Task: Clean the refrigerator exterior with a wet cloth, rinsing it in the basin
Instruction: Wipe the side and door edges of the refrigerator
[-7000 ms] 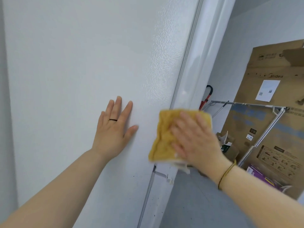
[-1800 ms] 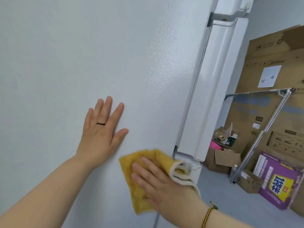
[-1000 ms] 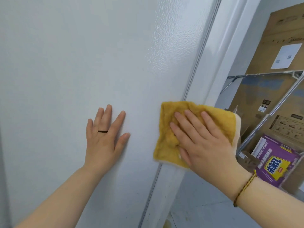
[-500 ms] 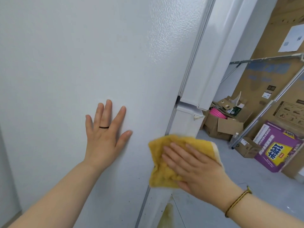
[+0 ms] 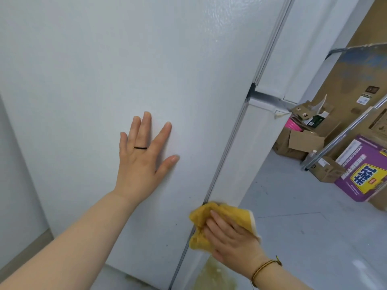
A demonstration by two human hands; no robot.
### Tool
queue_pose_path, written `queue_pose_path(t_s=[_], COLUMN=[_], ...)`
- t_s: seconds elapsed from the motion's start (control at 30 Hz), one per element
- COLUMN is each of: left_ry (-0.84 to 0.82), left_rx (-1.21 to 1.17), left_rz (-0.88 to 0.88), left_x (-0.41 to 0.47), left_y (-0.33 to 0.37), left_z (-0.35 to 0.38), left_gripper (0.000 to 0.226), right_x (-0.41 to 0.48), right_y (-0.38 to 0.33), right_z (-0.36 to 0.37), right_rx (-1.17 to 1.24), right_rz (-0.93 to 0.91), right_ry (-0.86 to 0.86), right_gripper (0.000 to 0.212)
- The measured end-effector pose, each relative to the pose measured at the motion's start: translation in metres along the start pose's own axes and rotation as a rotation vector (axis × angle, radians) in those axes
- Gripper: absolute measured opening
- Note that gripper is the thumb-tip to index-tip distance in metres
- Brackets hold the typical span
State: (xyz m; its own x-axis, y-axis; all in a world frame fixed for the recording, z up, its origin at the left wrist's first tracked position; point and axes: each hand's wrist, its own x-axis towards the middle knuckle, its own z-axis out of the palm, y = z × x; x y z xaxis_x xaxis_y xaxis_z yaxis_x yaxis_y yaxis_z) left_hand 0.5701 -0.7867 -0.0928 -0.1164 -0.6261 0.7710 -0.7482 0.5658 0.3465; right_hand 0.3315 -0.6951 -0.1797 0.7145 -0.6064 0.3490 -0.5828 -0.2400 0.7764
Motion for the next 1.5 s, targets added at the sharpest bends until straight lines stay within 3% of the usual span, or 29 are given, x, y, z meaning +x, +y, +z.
queue_pose_path(t_s=[0.1, 0.27, 0.4, 0.5, 0.6, 0.67, 0.73, 0.8, 0.87, 0.93, 1.03, 1.17, 1.27, 1.33, 1.5], left_ry=[-0.023, 0.012, 0.051, 0.069, 0.056, 0.035, 0.005, 0.005, 0.01, 0.009, -0.008, -0.038, -0.037, -0.021, 0.02], left_rx=[0.039, -0.024, -0.158, -0.176, -0.207, -0.224, -0.238, -0.22, -0.222, -0.245, -0.257, -0.249, -0.227, -0.212, -0.227], left_rz=[0.006, -0.034, -0.121, -0.1, -0.095, -0.09, -0.099, -0.077, -0.081, -0.108, -0.134, -0.136, -0.128, -0.127, -0.123], left_x=[-0.013, -0.016, -0.016, -0.017, -0.016, -0.017, -0.018, -0.018, -0.017, -0.018, -0.018, -0.02, -0.02, -0.021, -0.046], left_y=[-0.007, -0.004, -0.002, -0.006, -0.008, -0.007, -0.008, -0.009, -0.008, -0.007, -0.002, -0.003, -0.002, -0.003, -0.009], left_z=[0.003, 0.008, 0.008, 0.006, 0.002, -0.001, -0.001, 0.0, 0.0, 0.001, -0.002, -0.002, 0.0, 0.002, 0.021], left_gripper=[0.06, 0.056, 0.054, 0.046, 0.046, 0.052, 0.052, 0.051, 0.051, 0.051, 0.055, 0.056, 0.058, 0.059, 0.064], right_x=[0.011, 0.064, 0.108, 0.103, 0.065, 0.055, 0.048, 0.067, 0.093, 0.111, 0.097, 0.028, 0.007, 0.013, 0.03], right_y=[0.024, 0.086, 0.06, -0.003, -0.036, -0.031, -0.024, 0.02, 0.061, 0.077, 0.044, -0.033, -0.032, -0.002, 0.055], right_z=[-0.014, -0.052, -0.054, -0.01, 0.041, 0.037, 0.008, -0.026, -0.053, -0.064, -0.047, 0.001, 0.005, -0.007, -0.035], right_rx=[-0.069, -0.061, -0.011, 0.12, 0.075, 0.148, -0.017, -0.019, -0.025, -0.115, -0.058, -0.031, -0.069, -0.103, -0.046], right_rz=[-0.06, 0.354, 0.587, 0.376, 0.199, 0.089, -0.067, 0.074, 0.28, 0.435, 0.418, 0.109, -0.111, -0.155, 0.125], right_ry=[0.066, 0.392, 0.371, 0.045, -0.226, -0.336, -0.163, 0.127, 0.258, 0.256, 0.198, -0.053, -0.163, -0.093, 0.222], right_gripper=[0.026, 0.035, 0.054, 0.065, 0.058, 0.077, 0.078, 0.071, 0.06, 0.056, 0.059, 0.082, 0.087, 0.07, 0.048])
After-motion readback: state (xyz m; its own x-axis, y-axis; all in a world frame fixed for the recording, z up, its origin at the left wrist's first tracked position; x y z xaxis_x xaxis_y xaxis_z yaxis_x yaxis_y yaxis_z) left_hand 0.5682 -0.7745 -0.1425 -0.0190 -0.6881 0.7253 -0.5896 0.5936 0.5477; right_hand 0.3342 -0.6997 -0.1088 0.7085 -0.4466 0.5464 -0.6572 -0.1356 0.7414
